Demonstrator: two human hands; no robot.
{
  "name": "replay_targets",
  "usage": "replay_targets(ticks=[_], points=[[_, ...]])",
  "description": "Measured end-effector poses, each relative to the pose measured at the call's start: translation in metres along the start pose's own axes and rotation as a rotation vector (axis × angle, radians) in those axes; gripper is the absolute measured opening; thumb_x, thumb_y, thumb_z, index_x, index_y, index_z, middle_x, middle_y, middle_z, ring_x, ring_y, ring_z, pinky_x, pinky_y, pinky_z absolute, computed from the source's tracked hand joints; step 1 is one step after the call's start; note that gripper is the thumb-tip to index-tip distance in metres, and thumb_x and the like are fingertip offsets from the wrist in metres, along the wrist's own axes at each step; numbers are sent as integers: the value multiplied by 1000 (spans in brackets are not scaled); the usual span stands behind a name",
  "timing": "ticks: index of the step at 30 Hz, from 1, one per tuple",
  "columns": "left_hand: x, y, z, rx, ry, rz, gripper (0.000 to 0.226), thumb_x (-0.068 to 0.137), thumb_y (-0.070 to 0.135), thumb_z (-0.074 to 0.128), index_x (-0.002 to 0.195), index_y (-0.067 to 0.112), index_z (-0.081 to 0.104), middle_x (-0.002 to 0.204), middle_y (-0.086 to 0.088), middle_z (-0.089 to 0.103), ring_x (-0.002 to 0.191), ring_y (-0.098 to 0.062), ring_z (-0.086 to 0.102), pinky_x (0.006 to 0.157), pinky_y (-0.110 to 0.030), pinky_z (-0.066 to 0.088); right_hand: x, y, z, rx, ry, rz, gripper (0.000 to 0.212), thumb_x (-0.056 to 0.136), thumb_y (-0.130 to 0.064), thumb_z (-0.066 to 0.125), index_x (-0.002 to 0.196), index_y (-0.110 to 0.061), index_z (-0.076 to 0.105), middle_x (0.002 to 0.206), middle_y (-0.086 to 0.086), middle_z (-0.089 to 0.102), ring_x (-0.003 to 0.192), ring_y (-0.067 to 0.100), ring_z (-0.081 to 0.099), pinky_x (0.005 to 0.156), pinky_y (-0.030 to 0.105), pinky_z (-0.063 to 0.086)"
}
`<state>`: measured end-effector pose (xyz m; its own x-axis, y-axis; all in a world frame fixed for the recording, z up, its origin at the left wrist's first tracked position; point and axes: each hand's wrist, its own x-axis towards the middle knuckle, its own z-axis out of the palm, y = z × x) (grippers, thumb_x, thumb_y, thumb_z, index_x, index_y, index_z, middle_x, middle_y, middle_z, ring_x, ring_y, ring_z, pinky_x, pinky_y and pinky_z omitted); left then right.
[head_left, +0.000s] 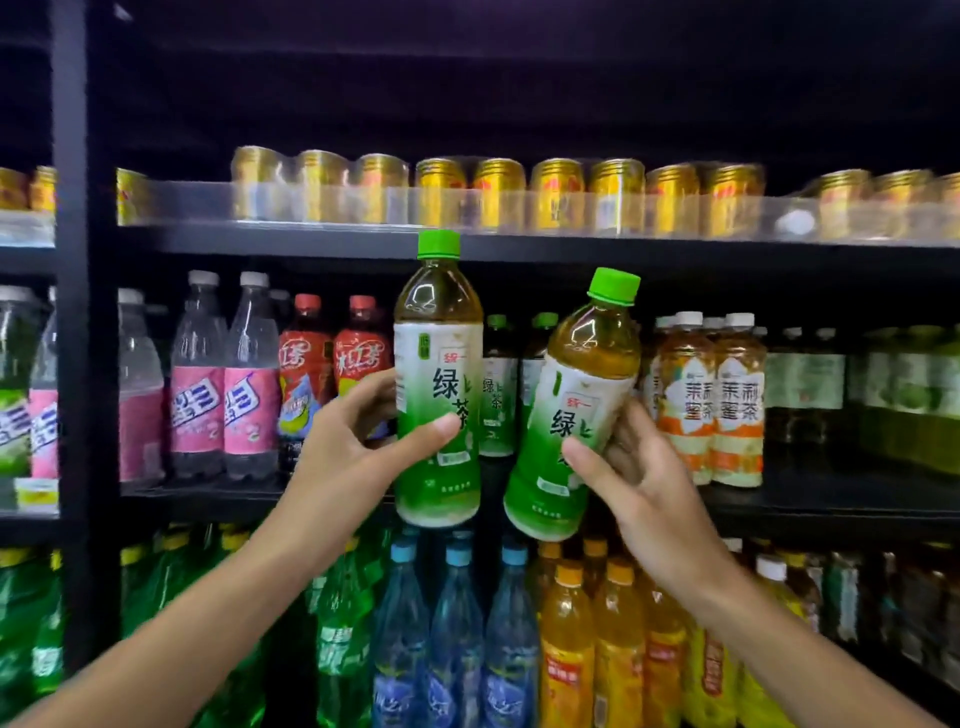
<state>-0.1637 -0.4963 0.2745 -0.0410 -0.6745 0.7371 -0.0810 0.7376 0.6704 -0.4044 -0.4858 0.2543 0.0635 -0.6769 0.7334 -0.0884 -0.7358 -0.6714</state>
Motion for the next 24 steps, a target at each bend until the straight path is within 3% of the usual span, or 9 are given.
replay_targets(ticks=[2, 5, 8, 12, 15, 17, 20, 22, 24], points=[[8, -4, 0, 38, 21, 12, 42, 80, 24, 82, 120, 22, 70, 117, 6, 75, 116, -11, 67, 103, -42, 52, 13, 8, -2, 17, -16, -13, 45, 94, -12, 63, 132, -32, 50, 117, -24, 70, 111, -1, 66, 86, 13, 53], [18, -12, 6, 89, 72, 13, 42, 80, 26, 83, 120, 23, 70, 118, 4, 75, 117, -15, 67, 105, -50, 50, 36, 21, -8, -24, -71, -61, 52, 92, -16, 67, 139, -27, 47, 124, -19, 68, 116, 1, 64, 95, 19, 53], [25, -19, 9, 117, 106, 8, 42, 80, 25, 83, 120, 24, 70, 117, 4, 75, 116, -15, 67, 104, -49, 52, 58, 36, -8, -65, -119, -83, 59, 89, -24, 69, 141, -35, 42, 134, -17, 62, 124, 2, 59, 105, 26, 48], [32, -24, 11, 166, 127, 11, 39, 82, 20, 82, 119, 23, 70, 116, 4, 75, 114, -13, 68, 102, -45, 53, 82, 58, -3, -71, -175, -56, 54, 95, -17, 66, 134, -45, 42, 130, -21, 63, 121, 0, 61, 105, 30, 51], [34, -28, 11, 191, 127, 12, 43, 81, 19, 82, 121, 23, 68, 116, 7, 75, 113, -8, 67, 100, -37, 54, 94, 73, 1, -68, -240, 4, 53, 97, -20, 64, 139, -39, 39, 130, -23, 61, 121, -3, 60, 106, 32, 50], [35, -30, 12, 213, 142, 7, 43, 80, 18, 83, 119, 27, 68, 113, 14, 75, 110, 2, 66, 94, -25, 54, 100, 80, 1, -70, -291, 56, 50, 98, -20, 62, 137, -39, 37, 121, -29, 59, 115, -10, 61, 103, 25, 51], [39, -35, 15, 238, 148, 2, 43, 79, 10, 81, 103, 41, 63, 97, 34, 72, 95, 20, 63, 77, -4, 49, 109, 84, 0, -114, -324, 114, 45, 101, -25, 56, 131, -43, 27, 103, -41, 41, 86, -32, 54, 74, -1, 46], [41, -39, 17, 231, 146, -9, 47, 80, 5, 79, 97, 43, 58, 87, 42, 68, 88, 24, 61, 71, 1, 46, 115, 84, 0, -179, -364, 136, 45, 102, -31, 52, 134, -43, 24, 101, -39, 36, 76, -35, 50, 65, -5, 41], [43, -42, 16, 219, 143, 3, 42, 81, 8, 79, 103, 39, 63, 95, 35, 72, 96, 19, 64, 76, -3, 49, 118, 82, 1, -237, -376, 128, 40, 102, -33, 52, 133, -43, 29, 107, -36, 44, 82, -31, 53, 71, -1, 45]])
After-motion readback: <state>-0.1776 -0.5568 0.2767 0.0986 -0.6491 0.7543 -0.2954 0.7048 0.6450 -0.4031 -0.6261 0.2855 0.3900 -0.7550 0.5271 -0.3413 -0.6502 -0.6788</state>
